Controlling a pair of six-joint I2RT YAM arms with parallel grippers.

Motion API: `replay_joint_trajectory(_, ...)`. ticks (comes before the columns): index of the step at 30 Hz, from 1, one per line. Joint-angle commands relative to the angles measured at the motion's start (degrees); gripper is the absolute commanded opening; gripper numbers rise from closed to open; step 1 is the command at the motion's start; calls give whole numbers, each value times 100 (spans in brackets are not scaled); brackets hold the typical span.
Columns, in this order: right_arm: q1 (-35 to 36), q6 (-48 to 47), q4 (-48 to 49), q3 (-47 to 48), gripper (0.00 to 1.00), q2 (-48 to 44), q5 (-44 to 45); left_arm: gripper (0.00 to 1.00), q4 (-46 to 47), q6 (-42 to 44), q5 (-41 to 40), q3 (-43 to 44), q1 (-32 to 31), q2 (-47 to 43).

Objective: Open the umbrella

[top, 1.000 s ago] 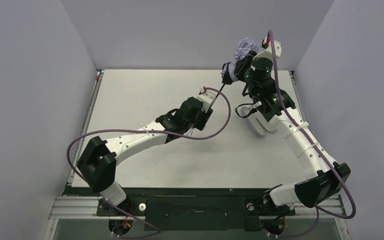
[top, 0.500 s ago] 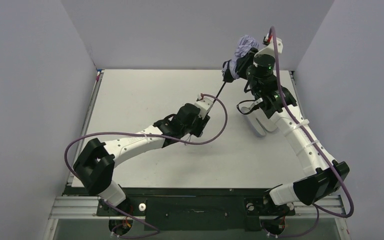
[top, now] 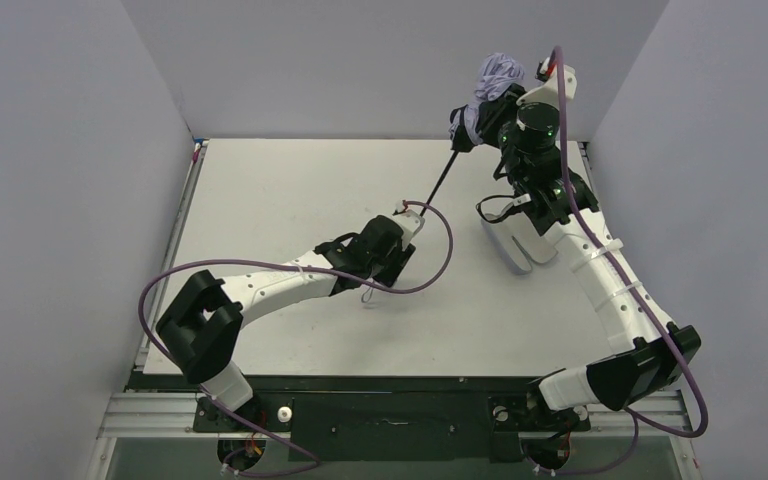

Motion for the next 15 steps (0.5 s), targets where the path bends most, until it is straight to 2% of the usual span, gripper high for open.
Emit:
replay_joint_trajectory(1, -183, -22, 1690, 458, 0, -228, 361, 44, -1032, 24, 88, -34, -26, 174)
replay_joint_trajectory(5, -178, -60, 1727, 275, 0, -260, 124, 44, -1022, -57, 50, 121, -7, 121)
replay_joint_trajectory(7, -182, -57, 1732, 157, 0, -285, -138, 48, -1008, -187, 89, 293, 27, 29)
replay_joint_trajectory(15, -94, 71, 1687, -535, 0, -481, -964, 79, 189, 10, 885, 765, 196, -845)
